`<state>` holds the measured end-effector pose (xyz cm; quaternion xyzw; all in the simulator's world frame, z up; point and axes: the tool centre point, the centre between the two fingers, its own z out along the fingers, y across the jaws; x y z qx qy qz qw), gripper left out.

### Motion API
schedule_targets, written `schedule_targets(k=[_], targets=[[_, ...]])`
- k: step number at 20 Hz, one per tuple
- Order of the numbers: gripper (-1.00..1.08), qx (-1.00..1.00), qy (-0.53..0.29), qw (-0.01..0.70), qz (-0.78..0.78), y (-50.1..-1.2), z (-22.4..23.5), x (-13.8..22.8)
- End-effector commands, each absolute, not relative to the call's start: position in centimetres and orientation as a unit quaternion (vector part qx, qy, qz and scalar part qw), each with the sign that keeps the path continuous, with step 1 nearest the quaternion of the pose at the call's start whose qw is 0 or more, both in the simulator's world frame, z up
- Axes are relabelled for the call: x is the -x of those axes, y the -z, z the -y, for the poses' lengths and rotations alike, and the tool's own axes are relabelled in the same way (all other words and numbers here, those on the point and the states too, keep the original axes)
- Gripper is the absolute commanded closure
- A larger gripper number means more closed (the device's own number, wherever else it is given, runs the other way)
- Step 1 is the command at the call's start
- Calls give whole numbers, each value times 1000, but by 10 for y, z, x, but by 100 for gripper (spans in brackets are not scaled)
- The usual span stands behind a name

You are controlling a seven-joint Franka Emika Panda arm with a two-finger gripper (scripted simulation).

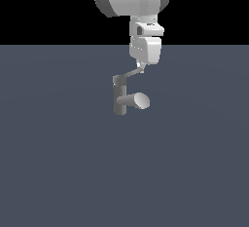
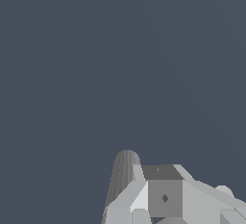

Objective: Turn on the faucet by rotating a designated handle.

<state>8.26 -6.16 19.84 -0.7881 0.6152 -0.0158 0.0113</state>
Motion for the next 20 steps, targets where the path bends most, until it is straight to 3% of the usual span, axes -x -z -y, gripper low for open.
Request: schedule_targets(k=[1,20], targets=[[108,790,9,8,-613,-192,54,-72],[108,786,1,1,-618,-183,41,-14]])
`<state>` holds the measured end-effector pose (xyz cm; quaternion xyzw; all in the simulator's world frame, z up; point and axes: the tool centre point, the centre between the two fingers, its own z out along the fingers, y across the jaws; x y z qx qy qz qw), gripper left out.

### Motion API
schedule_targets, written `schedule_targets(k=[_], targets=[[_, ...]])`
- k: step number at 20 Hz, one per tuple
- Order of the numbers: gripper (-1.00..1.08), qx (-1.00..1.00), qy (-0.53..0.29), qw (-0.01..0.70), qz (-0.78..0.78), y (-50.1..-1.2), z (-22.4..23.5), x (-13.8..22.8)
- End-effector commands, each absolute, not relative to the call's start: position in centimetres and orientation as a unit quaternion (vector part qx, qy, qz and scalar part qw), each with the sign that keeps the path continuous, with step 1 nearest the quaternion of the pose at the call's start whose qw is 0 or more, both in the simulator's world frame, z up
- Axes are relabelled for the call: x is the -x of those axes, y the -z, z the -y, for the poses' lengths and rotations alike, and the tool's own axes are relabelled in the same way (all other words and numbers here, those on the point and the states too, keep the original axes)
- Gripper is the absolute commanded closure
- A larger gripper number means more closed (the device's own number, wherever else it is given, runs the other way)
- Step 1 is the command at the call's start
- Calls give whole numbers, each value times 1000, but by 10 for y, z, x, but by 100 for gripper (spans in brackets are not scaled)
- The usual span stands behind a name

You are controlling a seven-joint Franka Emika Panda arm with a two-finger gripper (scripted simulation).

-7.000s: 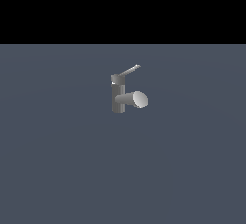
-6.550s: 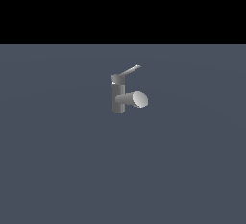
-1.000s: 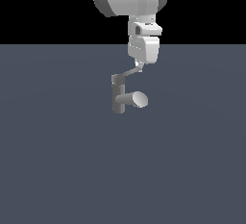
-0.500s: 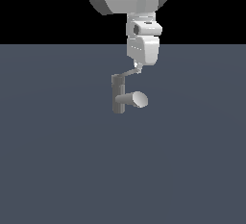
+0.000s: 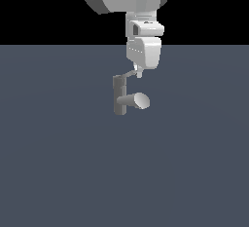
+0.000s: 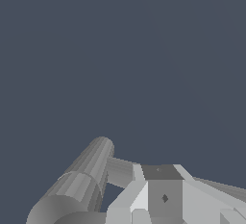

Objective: Turn on the faucet by rotating a designated handle.

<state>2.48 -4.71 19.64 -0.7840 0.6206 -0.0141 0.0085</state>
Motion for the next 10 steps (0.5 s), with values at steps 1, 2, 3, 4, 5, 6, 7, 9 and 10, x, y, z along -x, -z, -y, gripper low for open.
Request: schedule_targets(k=[1,2,3,4,5,6,7,9,10], targets=[[108,784,15,9,-620,-197,46,-25],[108,784,14,8,-620,-196,41,-23],[108,785,13,8,-620,-195,36,-20],[108,785,12,7,-620,-194,31,-18],[108,785,11,6,-620,-193,26,-15],[108,785,10,6,-620,-192,21,-13],[108,785,9,5,-619,-191,16,-10],[108,785,7,4,-619,-189,5,-5],[108,785,6,3,-619,-187,0,-2]])
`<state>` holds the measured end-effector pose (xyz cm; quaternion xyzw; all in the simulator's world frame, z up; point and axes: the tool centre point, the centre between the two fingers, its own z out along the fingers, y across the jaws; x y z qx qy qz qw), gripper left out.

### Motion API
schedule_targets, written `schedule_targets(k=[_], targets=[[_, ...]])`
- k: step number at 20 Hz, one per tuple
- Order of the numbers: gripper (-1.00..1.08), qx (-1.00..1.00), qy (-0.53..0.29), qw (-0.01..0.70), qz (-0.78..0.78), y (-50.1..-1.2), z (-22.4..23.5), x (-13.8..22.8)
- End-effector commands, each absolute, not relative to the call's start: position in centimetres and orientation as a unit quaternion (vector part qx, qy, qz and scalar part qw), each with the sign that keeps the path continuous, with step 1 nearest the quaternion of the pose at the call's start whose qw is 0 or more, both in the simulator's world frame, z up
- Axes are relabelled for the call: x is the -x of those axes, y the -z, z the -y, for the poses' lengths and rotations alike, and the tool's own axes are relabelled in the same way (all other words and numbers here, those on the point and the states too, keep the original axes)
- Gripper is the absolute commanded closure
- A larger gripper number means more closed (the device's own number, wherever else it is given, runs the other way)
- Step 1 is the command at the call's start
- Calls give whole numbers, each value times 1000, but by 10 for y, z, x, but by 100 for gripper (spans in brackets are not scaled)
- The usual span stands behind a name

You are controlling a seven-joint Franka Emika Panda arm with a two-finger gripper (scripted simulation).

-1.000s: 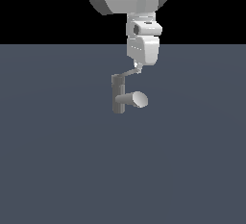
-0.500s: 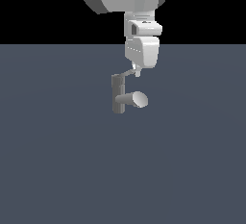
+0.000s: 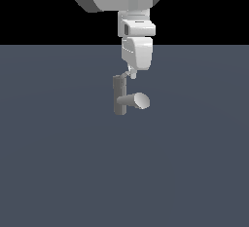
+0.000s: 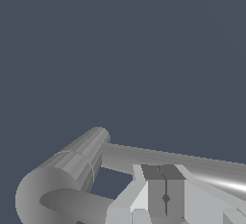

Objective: Turn on the faucet by rotating a designated handle.

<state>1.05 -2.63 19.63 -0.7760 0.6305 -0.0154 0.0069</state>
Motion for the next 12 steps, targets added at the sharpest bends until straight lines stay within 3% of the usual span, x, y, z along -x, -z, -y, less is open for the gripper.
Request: schedule_targets(k=[1,6,7,12], targets=[[108,785,5,3,-619,-186,-6,0],[108,786,0,0,-618,-182,-28,11],[108,772,16,8,-635,-197,3,-1],[108,776,11,5,-630,-192,-26,-8]])
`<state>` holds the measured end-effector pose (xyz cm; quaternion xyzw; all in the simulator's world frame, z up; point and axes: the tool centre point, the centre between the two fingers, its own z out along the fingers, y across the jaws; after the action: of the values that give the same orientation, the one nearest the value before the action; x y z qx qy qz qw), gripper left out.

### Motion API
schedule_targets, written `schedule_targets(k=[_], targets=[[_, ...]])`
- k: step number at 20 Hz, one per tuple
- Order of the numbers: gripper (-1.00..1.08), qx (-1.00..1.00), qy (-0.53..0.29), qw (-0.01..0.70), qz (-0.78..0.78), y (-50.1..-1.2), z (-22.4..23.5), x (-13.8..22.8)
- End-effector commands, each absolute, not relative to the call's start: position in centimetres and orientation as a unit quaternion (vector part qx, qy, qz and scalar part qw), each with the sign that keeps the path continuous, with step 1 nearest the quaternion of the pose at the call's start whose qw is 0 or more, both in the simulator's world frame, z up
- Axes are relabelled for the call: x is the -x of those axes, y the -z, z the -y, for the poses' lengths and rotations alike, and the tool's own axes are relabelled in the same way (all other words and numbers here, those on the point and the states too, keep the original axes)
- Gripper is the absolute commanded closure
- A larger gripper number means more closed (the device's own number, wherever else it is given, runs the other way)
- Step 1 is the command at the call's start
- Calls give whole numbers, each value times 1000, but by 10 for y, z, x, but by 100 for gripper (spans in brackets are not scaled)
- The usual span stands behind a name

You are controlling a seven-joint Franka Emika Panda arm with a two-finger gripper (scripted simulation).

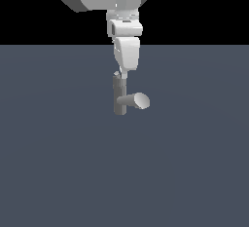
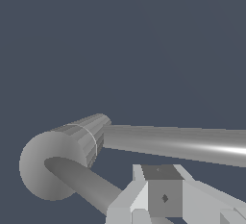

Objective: Turn on the faucet by rotating a designated handle.

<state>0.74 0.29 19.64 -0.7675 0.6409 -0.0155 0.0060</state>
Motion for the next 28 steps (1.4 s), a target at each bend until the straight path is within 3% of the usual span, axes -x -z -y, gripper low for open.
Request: schedule_targets(k=[1,12,13,14,28], targets=[[108,777,10,5,-629,-191,-31,-9],[108,786,0,0,-619,-182,-90,-23],[108,786,0,0,-619,-182,-90,-23],[108,762,15,2,-648,-197,-39,-31],[108,775,7,1,-632,-189,-77,-65]])
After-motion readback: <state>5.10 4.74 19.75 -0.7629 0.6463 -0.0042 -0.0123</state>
